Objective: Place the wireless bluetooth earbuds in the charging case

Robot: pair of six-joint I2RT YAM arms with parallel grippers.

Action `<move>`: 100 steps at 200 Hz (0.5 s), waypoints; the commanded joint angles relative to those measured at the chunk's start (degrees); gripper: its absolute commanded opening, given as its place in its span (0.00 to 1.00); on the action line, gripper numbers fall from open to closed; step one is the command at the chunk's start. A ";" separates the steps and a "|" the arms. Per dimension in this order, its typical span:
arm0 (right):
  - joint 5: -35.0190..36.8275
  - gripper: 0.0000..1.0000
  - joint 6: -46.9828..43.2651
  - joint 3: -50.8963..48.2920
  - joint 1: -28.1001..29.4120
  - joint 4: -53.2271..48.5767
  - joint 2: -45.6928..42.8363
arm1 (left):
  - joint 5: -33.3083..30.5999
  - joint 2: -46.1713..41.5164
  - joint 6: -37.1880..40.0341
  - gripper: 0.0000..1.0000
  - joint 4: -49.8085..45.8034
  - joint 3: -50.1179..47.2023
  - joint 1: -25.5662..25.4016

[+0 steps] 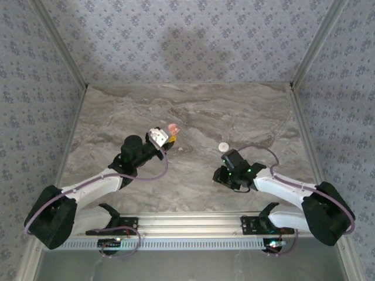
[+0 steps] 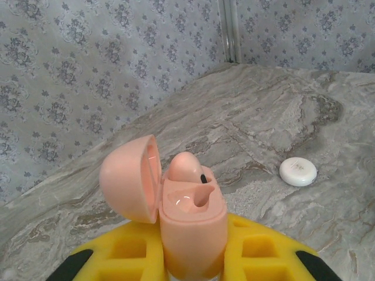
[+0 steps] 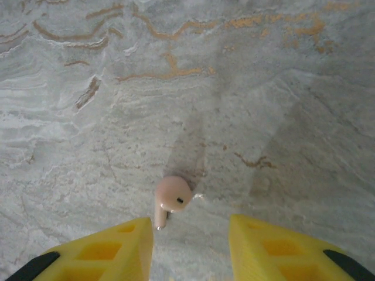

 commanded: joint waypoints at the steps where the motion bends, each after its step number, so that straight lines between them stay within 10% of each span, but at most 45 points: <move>1: -1.54 0.40 -4.50 7.09 -0.39 -13.35 -2.39 | 1.06 -1.70 1.14 0.10 -0.45 0.27 0.52; 46: -3.12 0.35 -3.50 19.81 -2.84 -32.86 2.62 | 1.38 -2.47 1.36 0.10 -1.33 0.44 0.63; 100: -8.43 0.34 4.56 21.79 -2.95 -29.49 11.98 | 1.60 -2.48 1.38 0.10 -1.69 0.80 0.69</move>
